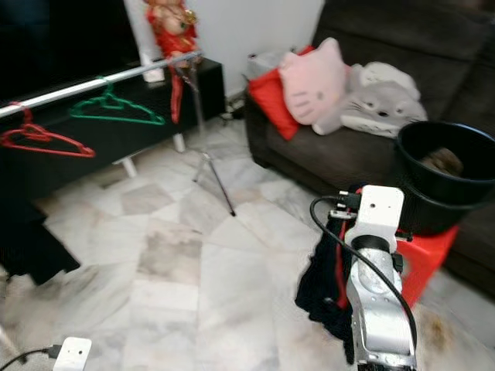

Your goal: Hang hanger

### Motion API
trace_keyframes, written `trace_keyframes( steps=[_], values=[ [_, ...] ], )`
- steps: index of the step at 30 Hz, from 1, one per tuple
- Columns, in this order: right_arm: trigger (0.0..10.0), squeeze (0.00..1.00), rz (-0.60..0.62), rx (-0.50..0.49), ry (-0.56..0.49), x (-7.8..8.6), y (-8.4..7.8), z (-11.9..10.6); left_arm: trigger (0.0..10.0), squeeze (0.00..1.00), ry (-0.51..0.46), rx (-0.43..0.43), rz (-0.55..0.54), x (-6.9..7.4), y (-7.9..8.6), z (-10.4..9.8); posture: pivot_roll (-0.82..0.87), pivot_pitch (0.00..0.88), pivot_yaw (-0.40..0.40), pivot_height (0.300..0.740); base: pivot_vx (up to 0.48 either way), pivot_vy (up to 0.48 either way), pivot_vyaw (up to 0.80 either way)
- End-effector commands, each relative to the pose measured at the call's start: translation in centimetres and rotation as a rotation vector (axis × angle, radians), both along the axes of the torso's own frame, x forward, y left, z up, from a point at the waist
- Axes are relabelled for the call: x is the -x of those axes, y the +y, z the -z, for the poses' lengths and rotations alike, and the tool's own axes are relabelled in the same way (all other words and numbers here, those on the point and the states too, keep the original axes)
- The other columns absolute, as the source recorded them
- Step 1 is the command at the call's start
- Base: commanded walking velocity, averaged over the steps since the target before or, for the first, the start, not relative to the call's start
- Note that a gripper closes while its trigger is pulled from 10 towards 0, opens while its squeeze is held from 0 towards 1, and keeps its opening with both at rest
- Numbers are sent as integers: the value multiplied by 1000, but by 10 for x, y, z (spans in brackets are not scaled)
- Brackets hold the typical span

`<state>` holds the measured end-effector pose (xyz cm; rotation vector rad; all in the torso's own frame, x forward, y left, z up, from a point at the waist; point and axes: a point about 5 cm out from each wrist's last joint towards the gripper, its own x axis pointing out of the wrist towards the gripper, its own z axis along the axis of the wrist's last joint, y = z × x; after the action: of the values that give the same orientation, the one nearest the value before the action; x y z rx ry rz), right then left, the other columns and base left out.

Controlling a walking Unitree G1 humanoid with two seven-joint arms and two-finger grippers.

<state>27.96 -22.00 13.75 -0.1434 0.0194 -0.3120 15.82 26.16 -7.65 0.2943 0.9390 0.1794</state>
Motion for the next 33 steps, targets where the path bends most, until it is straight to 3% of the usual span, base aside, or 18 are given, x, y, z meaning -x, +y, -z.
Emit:
trace_keyframes(
  steps=[1,33],
  values=[
    [10000,0,1,6,-28,-1,-1,-5,10000,0,12,-7,-9,2,3,0,-184,0,29,740,0,0,575],
    [10000,0,-14,23,-19,0,0,-3,10000,0,16,-2,-15,4,2,1,-184,0,25,740,0,0,566]
  ],
)
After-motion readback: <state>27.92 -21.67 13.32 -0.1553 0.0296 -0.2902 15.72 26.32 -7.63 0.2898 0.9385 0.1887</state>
